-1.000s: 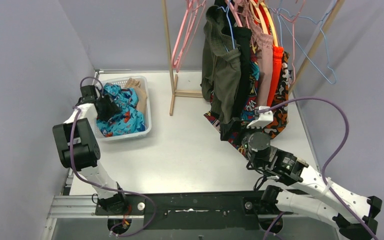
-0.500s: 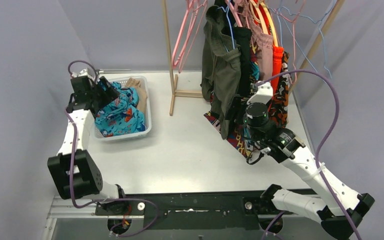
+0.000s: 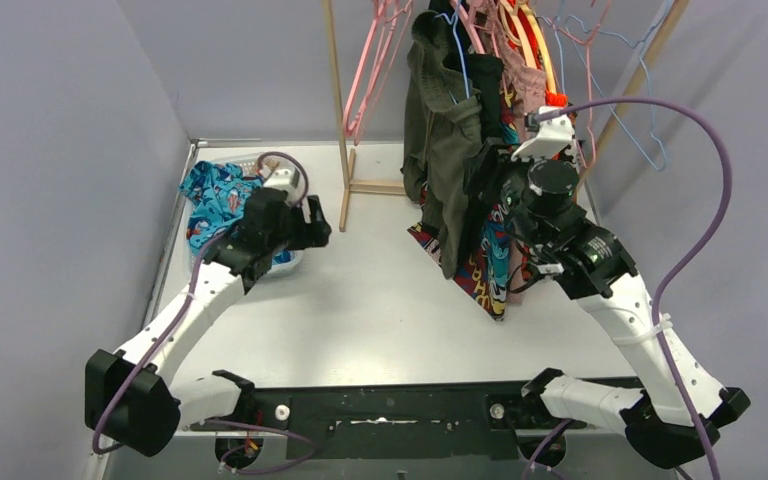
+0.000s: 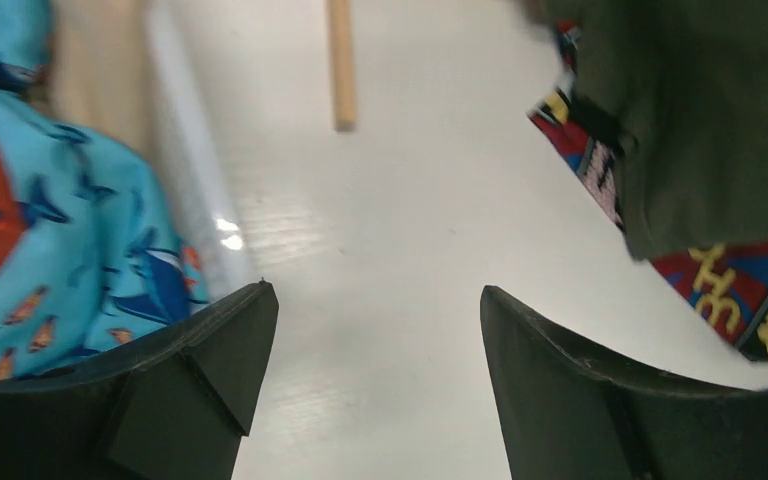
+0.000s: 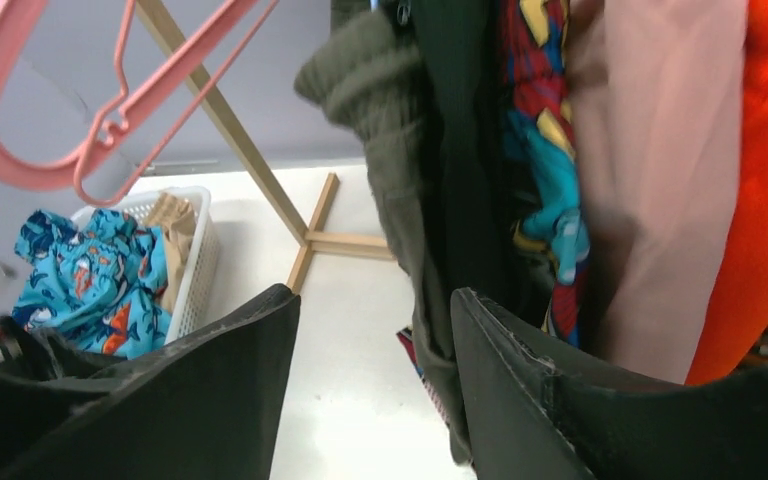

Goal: Remove the shorts from the hanger
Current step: Pick up the hanger from the clothes rod.

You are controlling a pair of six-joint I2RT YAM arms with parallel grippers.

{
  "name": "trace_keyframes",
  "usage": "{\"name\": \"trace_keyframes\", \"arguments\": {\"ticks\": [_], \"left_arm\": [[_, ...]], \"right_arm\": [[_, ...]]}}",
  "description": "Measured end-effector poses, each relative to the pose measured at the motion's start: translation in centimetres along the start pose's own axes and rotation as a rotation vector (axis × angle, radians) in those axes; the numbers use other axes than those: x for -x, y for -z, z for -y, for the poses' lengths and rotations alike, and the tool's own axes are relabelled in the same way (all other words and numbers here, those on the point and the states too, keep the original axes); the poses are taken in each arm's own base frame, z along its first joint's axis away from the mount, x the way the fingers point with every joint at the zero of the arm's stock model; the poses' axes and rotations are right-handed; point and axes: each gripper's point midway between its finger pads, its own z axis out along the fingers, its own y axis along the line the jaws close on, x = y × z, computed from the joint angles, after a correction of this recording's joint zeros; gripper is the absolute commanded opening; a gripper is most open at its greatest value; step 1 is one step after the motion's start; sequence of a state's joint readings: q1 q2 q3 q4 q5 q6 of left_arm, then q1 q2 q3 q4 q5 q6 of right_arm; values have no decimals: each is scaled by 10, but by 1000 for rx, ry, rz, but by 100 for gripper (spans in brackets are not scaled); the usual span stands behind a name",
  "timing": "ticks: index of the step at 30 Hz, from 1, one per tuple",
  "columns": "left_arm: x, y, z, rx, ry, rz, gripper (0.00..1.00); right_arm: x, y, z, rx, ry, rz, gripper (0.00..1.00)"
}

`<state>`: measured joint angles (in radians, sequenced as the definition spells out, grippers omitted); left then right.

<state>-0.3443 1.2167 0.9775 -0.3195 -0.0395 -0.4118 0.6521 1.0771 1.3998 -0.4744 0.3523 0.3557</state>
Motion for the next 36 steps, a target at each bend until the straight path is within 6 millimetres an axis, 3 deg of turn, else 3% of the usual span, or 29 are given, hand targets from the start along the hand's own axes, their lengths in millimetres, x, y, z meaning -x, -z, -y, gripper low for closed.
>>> {"name": "trace_keyframes", "arguments": {"ticks": [4,7,12,19,24,29,33,36], "left_arm": [[-43,13,30,-83,-83,-54,74],[-60,19,29,-100,-96,-69,74],[-71,22,25,-105,-104,-75,74],[-87,21,20,-116,-128,-95,75],[-100,20,16,-121,-136,-125,75],[-107,21,12,-118,-137,-131,75],[-107,21,13,-120,-138,-130,75],[-107,21,14,-130,-142,-131,75]], "right_arm": [[22,-14,9,18,-14,13,51],[32,-27,19,29,-32,3,51],[34,-39,14,88,-42,-35,49],[32,-36,1,156,-53,-63,51],[53,-36,-2,149,-62,-27,54],[58,-20,1,145,-83,16,54],[71,-8,-9,201,-100,44,54],[75,-11,-19,240,-105,39,55]]}}
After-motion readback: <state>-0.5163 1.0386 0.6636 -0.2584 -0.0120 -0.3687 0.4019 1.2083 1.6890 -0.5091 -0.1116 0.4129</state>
